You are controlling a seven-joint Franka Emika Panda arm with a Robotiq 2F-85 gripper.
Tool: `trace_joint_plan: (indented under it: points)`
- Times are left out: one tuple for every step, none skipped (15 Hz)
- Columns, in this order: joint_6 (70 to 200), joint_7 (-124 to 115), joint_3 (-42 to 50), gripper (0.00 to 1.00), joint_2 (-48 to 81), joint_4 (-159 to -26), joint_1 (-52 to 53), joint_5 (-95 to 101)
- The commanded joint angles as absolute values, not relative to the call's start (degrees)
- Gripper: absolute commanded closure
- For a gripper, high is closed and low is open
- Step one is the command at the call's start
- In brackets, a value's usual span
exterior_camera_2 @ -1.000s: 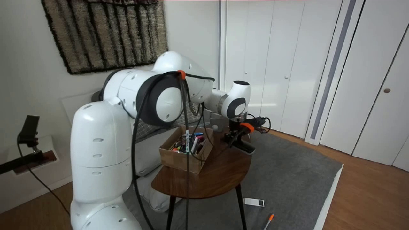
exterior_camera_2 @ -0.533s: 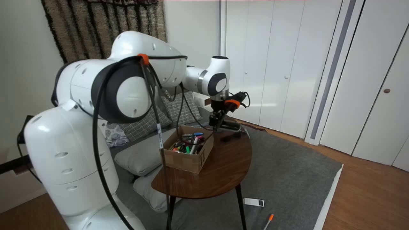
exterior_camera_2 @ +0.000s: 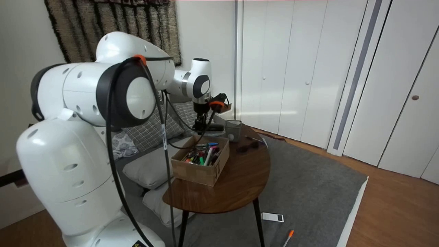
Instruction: Put the eyeglass case in the box
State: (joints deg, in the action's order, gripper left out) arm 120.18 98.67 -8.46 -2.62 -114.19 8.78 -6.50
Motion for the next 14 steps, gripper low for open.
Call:
trace_joint_plan:
  points:
    - [120.0,101.9,-7.6,0.53,-3.2,-116.5,8.5,-10.6]
    - [120.0,102.3,-7.1,0.53,-3.6,-117.6,8.2,-11.5]
    - [120.5,102.7,-6.8,0.53,-4.0,-118.7,7.9,-12.4]
    - [120.4,103.6,-6.3,0.53,-3.9,-119.3,7.6,-12.9]
    - [120.1,104.5,-6.0,0.53,-3.5,-119.7,7.5,-13.4]
    - [119.7,105.7,-5.7,0.11,-3.3,-120.0,7.4,-14.0]
    - [119.5,107.1,-5.5,0.06,-3.1,-120.3,7.2,-14.7]
    - [119.7,108.1,-5.2,0.01,-3.3,-120.8,7.1,-15.3]
    - [120.0,109.0,-4.8,0.0,-3.7,-121.3,6.8,-16.1]
    - [120.5,110.1,-4.3,0.0,-4.6,-121.8,6.5,-17.1]
    - [121.5,110.7,-3.6,0.0,-5.9,-122.5,5.9,-18.2]
    - [123.2,111.9,-2.7,0.0,-7.9,-123.9,5.2,-20.5]
    - [125.0,113.3,-1.7,0.0,-9.6,-125.1,4.6,-22.8]
    - [126.4,115.0,-0.6,0.0,-11.0,-125.9,4.1,-24.6]
